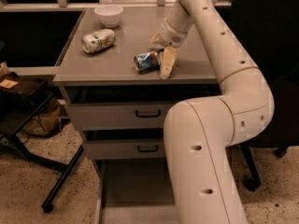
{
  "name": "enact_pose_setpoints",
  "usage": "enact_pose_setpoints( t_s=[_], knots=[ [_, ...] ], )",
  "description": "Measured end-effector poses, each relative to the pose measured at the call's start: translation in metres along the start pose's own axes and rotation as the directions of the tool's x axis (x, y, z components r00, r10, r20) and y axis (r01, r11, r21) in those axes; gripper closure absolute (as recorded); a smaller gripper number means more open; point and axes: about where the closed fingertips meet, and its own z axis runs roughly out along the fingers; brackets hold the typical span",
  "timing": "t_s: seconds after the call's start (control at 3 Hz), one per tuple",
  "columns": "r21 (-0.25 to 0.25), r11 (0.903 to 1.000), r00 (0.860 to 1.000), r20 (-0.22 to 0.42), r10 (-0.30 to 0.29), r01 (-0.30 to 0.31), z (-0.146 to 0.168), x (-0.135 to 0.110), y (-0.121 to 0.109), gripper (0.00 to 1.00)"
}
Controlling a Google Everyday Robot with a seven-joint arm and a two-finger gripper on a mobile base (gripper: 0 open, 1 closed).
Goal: Place redbull can into bottom drawer
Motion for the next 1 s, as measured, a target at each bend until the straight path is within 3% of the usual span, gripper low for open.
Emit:
enact_pose_setpoints(
  t_s=[0.33,1.0],
  knots=[
    [0.0,1.0,1.0,0.0,0.0,0.0,-0.002,-0.001,-0.0004,0.19],
    [0.001,1.0,1.0,0.0,0.001,-0.001,-0.0025,-0.001,-0.0006,0.65]
  ],
)
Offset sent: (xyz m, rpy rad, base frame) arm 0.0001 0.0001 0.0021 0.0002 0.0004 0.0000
